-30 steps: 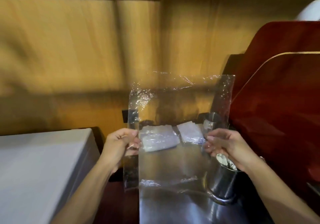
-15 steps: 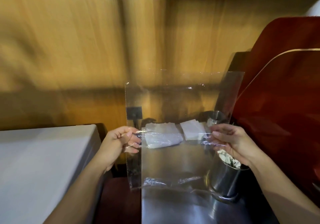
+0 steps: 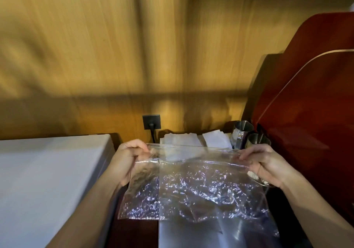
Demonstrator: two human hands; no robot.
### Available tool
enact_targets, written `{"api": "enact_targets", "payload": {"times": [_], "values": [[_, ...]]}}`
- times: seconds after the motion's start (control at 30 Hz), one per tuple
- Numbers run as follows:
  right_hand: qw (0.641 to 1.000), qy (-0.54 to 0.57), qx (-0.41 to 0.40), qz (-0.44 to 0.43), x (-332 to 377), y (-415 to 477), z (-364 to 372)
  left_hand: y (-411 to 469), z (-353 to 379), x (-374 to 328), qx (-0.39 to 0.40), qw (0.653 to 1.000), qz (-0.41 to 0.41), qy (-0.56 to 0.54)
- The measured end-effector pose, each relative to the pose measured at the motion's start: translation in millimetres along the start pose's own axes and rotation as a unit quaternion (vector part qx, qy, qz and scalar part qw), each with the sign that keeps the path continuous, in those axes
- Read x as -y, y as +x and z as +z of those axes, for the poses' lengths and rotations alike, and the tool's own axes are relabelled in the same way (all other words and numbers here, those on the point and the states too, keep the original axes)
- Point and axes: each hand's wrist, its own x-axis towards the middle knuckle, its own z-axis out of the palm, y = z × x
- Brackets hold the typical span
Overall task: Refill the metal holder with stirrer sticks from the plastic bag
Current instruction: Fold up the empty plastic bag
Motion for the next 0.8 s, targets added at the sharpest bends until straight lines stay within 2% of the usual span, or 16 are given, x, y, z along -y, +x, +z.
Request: {"api": "enact_targets", "payload": {"times": [0.13, 0.23, 0.33, 0.4, 0.5, 0.57, 0.63, 0.8], "values": [[0.991, -0.117, -0.002, -0.058, 3.5, 2.0, 0.1, -1.5, -0.8, 4.0, 0.020, 0.998, -0.032, -0.059], [0.976, -0.209, -0.011, -0.067, 9.3, 4.7, 3.3, -1.7, -1.8, 4.6, 0.052, 0.994, -0.047, -0.082], [0.965, -0.254, 0.013, -0.065, 11.3, 6.7, 2.8, 0.1, 1.0, 4.5, 0.002, 0.999, -0.010, 0.035], [0.956, -0.285, 0.025, -0.060, 15.0, 7.5, 4.0, 0.9, 6.4, -2.2, -0.029, 0.996, 0.027, 0.076], [0.934, -0.348, -0.002, -0.075, 23.1, 11.4, 10.6, 3.6, 11.4, -19.7, -0.032, 0.990, 0.063, 0.118], [0.932, -0.349, -0.018, -0.097, 30.4, 13.2, 20.0, 6.4, 15.3, -31.0, -0.001, 0.980, 0.104, 0.170], [0.939, -0.331, 0.029, -0.094, 38.8, 15.2, 30.9, 7.4, 24.4, -41.0, 0.051, 0.968, 0.131, 0.209], [0.928, -0.299, 0.220, 0.023, 43.8, 20.0, 57.7, 7.6, 43.6, -57.1, 0.153, 0.938, 0.147, 0.272]]}}
